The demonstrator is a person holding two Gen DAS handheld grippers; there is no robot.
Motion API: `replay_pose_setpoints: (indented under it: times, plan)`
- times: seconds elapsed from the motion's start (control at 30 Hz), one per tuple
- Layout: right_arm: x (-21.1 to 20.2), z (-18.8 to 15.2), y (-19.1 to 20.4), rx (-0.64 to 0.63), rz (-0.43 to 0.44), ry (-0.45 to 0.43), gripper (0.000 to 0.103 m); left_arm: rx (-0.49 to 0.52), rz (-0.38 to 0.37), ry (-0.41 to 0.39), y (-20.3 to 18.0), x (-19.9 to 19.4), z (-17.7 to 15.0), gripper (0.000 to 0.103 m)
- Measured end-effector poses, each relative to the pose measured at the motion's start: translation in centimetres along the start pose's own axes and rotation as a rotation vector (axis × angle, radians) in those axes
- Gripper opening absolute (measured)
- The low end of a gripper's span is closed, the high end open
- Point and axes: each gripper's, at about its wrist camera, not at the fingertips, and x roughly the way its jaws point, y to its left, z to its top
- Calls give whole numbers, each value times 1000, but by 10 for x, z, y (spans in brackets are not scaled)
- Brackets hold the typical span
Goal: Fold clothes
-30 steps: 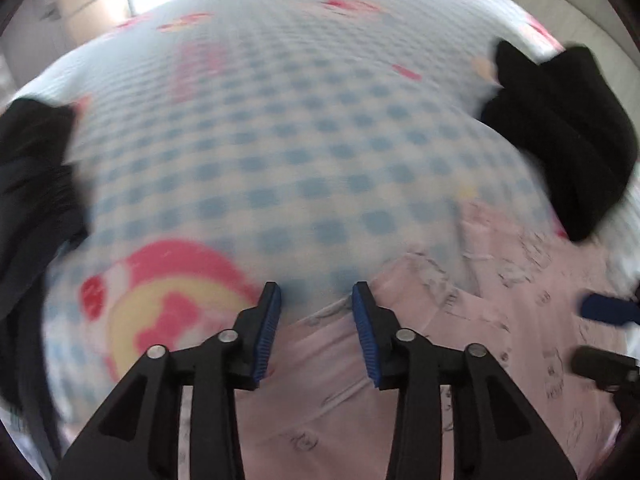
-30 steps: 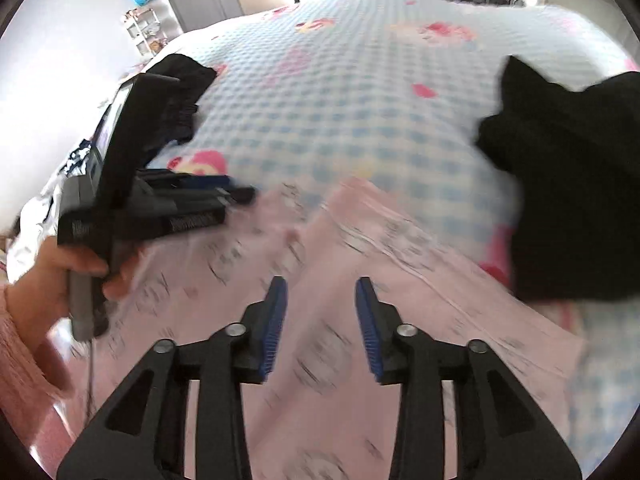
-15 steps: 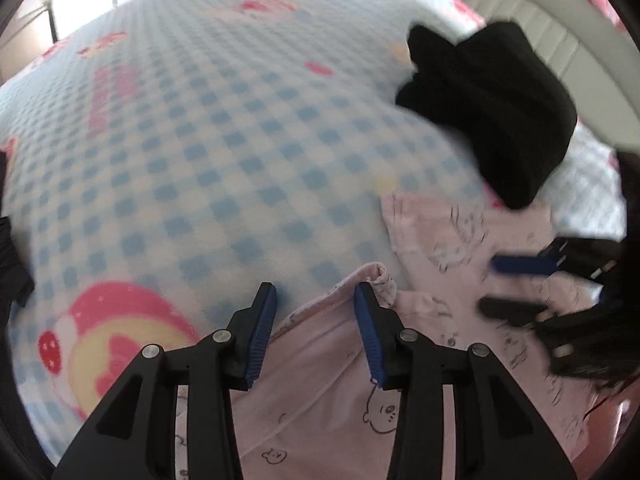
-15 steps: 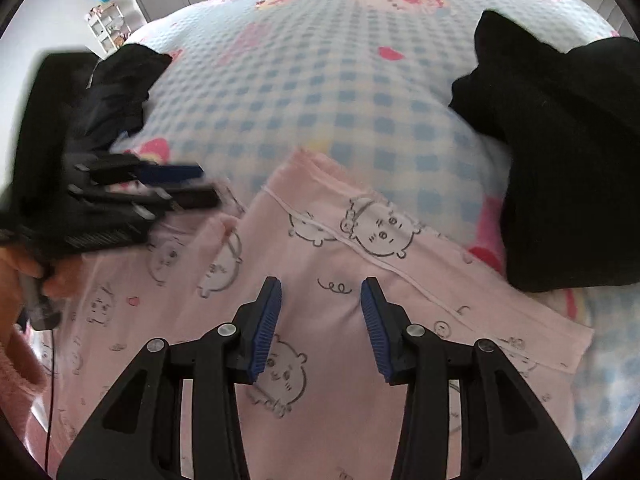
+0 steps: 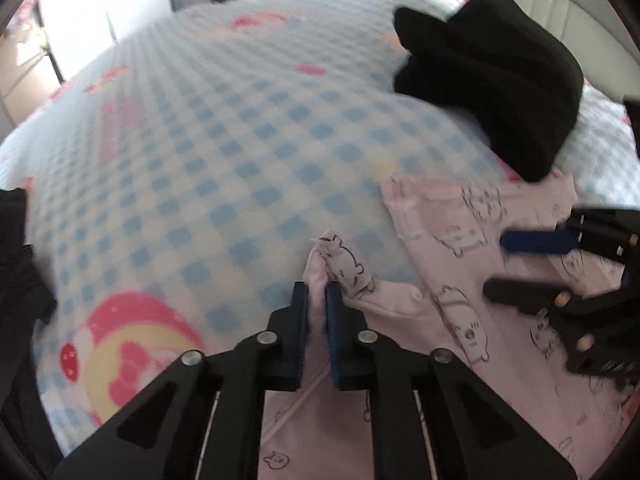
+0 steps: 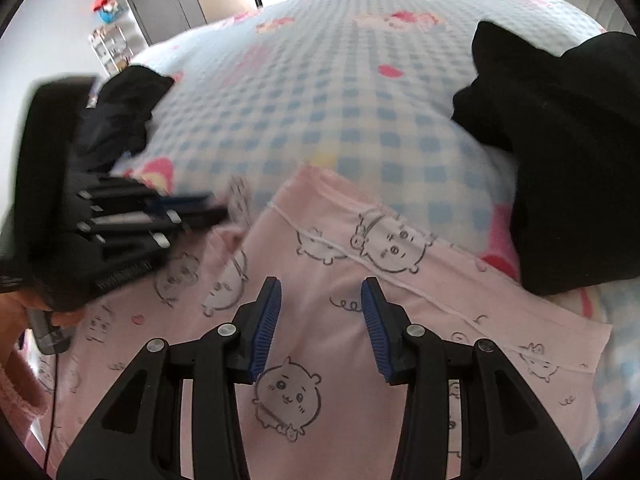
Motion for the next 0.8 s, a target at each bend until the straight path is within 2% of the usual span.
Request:
replay_pose_setpoints:
  times: [0.1, 0.17, 0.2, 0.27, 0.3, 0.37, 0.4, 0.47, 0.53, 0.63, 0.7, 0.77, 0.8]
  plan:
    - [6, -3, -3, 16, -10, 1, 43, -102, 16, -30, 20, -5, 2, 8]
    - [6, -4, -7, 31, -67, -14, 42, -150, 79, -20, 30, -1, 3, 11]
    - [7, -5, -8, 39, -96, -22, 41, -177, 83, 3, 35, 4, 3, 18]
    - [9, -6, -13, 55, -144, -21, 41, -229, 40, 64, 44, 14, 2, 35]
    - [13, -7, -15, 58, -159, -11, 41, -241, 31, 60, 45, 15, 2, 35]
    - [9, -6, -14, 60, -154, -17, 41, -291, -25, -23, 53, -7, 2, 40]
    - [7, -6, -14, 61, -151, -20, 41, -321, -37, -73, 59, -24, -1, 46]
    - [-10, -3, -13, 68, -110, -59, 41, -384, -16, -151, 73, -60, -12, 52]
    - [-32, 2, -10, 60, -73, -90, 42, -445, 83, -147, 90, -89, -35, 52]
    - [-60, 12, 10, -41, 18, -52, 43, -513, 209, -77, 118, -123, -89, 52]
    - [-78, 19, 23, -109, 78, -26, 46, -548, 243, -22, 133, -126, -119, 52]
    - [-83, 29, 35, -112, 118, 11, 55, -578, 266, 31, 146, -125, -146, 52]
    - [-85, 33, 41, -114, 138, 30, 55, -588, 272, 57, 149, -121, -156, 52]
